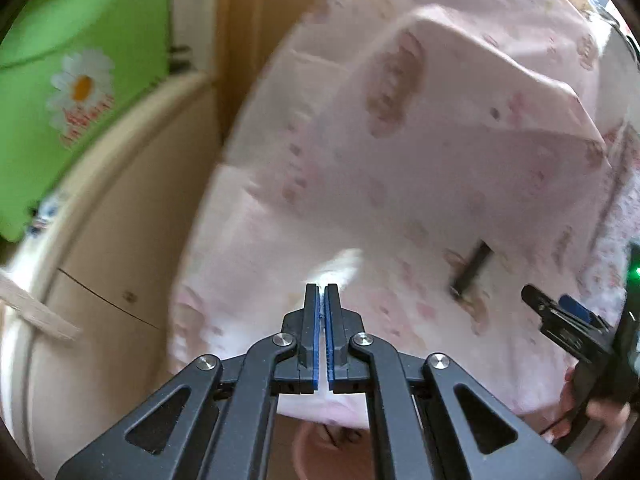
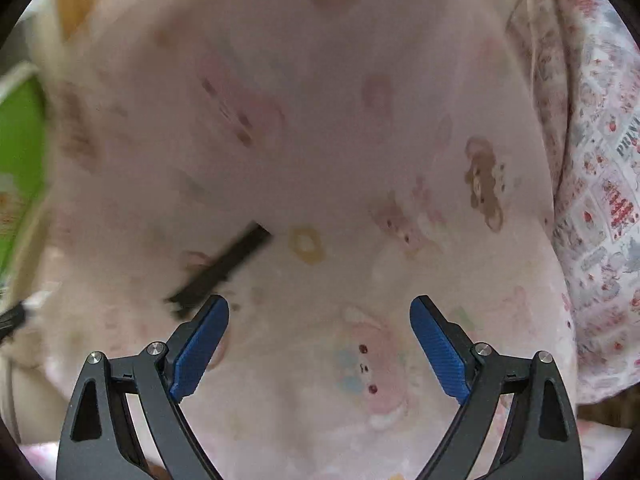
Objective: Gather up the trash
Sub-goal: 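Close the right gripper on the black strip while the left gripper holds the tissue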
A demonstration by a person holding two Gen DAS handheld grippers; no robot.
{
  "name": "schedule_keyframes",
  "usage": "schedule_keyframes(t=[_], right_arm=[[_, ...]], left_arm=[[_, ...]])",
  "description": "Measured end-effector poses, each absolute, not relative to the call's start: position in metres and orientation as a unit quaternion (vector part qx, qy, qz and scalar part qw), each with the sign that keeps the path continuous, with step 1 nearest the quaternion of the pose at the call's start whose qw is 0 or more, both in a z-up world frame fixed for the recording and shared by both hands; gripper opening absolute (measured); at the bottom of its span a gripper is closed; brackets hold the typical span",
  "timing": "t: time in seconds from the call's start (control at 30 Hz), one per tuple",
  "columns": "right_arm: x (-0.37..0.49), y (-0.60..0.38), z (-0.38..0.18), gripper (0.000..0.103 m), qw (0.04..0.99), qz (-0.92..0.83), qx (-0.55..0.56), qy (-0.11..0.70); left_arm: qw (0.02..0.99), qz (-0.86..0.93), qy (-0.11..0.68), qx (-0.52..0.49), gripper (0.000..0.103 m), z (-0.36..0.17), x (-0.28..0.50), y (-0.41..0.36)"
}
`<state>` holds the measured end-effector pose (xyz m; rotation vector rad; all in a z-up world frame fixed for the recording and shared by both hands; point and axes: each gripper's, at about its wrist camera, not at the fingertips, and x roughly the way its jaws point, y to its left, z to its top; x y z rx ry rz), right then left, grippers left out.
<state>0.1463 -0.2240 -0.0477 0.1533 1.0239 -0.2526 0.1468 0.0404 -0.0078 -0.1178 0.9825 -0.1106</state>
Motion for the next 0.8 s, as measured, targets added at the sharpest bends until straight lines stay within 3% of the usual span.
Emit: schedule_keyframes(t=[0.23,0.43,0.5,0.63,0.7,0.8], right_arm=[[0.205,-0.212,-0.061,0.093,0.814,-0.099,0.135,0.557],[0.232,-0.186,-0.073,0.092,0.799,-0.144,0.08,0.578],[0.235,-0.174,-0.077,0.082,0.798,-0.153,0.044,0.581],[0.23,-0.163,-0.075,0.07,0.809,-0.144,0.028,0.569],[0.227,-0.165,-0.074,0.041,0.808,-0.113,0.065,0.574],[0.224,-0.169,-0.071,0.02,0.806,-0.098,0.081,0.578]], left_arm=[[0.886,-0.039,0.449,-0.103,0.002,0.006,0.145,0.075],[0.887,-0.032,0.449,-0.104,0.002,0.006,0.147,0.08],[0.885,-0.035,0.452,-0.109,0.002,0.006,0.148,0.079],[0.882,-0.042,0.455,-0.117,0.002,0.008,0.149,0.08],[0.884,-0.039,0.452,-0.116,0.002,0.009,0.148,0.082],[0.884,-0.03,0.45,-0.121,0.002,0.011,0.148,0.086]])
